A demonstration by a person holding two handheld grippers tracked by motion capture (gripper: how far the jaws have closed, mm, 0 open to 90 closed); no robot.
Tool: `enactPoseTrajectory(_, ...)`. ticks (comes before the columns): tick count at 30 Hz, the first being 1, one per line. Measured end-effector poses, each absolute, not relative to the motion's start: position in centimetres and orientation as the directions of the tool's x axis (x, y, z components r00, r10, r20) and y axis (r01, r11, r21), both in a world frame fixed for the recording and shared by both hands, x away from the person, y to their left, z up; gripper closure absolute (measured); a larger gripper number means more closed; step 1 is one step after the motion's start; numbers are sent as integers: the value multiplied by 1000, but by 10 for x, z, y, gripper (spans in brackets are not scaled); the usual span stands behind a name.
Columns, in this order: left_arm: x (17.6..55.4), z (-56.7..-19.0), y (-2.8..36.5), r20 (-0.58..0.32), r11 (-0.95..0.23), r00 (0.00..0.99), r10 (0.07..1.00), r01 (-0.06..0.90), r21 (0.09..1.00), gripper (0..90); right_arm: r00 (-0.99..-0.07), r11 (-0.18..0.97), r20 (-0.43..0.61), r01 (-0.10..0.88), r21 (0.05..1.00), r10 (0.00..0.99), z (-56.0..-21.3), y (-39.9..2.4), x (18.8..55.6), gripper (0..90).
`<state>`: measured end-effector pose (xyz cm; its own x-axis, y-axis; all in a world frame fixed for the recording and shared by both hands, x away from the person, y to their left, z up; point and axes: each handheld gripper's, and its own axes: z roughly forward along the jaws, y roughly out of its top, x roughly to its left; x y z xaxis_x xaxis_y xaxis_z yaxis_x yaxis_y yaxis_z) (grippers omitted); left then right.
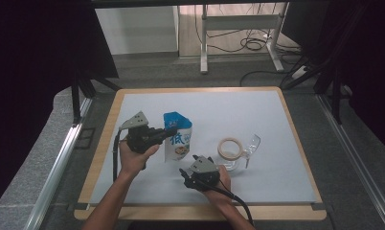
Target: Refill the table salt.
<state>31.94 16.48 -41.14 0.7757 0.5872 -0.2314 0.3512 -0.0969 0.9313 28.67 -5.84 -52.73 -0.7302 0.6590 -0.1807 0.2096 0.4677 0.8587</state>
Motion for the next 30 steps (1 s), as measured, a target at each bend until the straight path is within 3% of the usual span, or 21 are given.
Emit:
enactPoseTrajectory(10, 305, -396, 150, -226, -114, 815, 534, 334, 935, 900, -697, 412, -147, 228, 882, 702, -529, -54, 301, 318)
enactPoseTrajectory(13, 307, -394, 148, -240, -109, 821, 517, 341, 934, 900, -708, 415, -182, 171, 893, 682, -524, -55, 300, 322)
enactPoseTrajectory(17, 310, -392, 142, -227, -120, 821, 524, 335, 935, 900, -717, 424, -231, 99, 900, 658, -522, -55, 294, 401)
enactPoseTrajectory(21, 317, -395, 133, -227, -153, 827, 515, 349, 925, 900, -717, 414, -197, 139, 900, 669, -524, -59, 288, 444)
enactPoseTrajectory(30, 332, -404, 116, -270, -198, 847, 458, 393, 898, 900, -707, 431, -172, 203, 879, 686, -528, -63, 271, 452)
